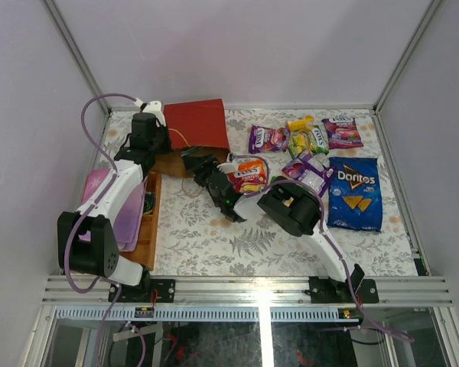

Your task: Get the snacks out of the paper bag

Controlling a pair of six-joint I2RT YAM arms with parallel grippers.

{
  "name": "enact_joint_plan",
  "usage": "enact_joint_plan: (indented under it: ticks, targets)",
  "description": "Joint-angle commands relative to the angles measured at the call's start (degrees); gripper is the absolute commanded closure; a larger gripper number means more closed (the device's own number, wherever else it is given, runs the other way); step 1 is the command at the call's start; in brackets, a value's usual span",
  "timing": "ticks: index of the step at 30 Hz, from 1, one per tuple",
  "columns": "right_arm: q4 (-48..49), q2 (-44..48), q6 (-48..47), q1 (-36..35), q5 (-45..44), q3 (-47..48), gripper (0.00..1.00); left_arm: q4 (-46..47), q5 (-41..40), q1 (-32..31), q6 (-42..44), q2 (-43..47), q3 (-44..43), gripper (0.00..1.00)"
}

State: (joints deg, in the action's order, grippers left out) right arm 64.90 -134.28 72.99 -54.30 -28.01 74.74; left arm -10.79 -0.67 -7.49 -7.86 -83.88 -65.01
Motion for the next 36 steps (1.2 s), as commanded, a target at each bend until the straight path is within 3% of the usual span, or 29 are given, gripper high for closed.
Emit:
enact_joint_plan:
  ticks: [1, 9, 20, 29, 36]
  targets:
    - [-2.0, -2.1, 6.0, 0.6, -5.3, 5.4, 0.18, -1.2, -1.4, 0.3, 2.5, 1.1, -2.1, 0.98]
    - [-10.2, -6.1, 8.3, 1.9, -8.1, 10.4, 0.19, 0.0, 2.9, 0.3, 3.3, 5.0, -0.3, 0.97]
    - [-26.4, -13.8, 14.3, 3.1, -9.3, 27.3, 0.22, -0.3, 5.7, 0.1, 3.3, 3.8, -0.6, 0.97]
    - [-46.4, -16.9, 19.0, 4.1, -9.6, 38.9, 0.32, -0.5, 6.5, 0.2, 3.5, 3.1, -0.6, 0.97]
    - [-52.4, -23.3, 20.6, 4.7, -7.7, 50.2, 0.46, -0.5, 6.8, 0.2, 3.5, 2.8, -0.8, 0.97]
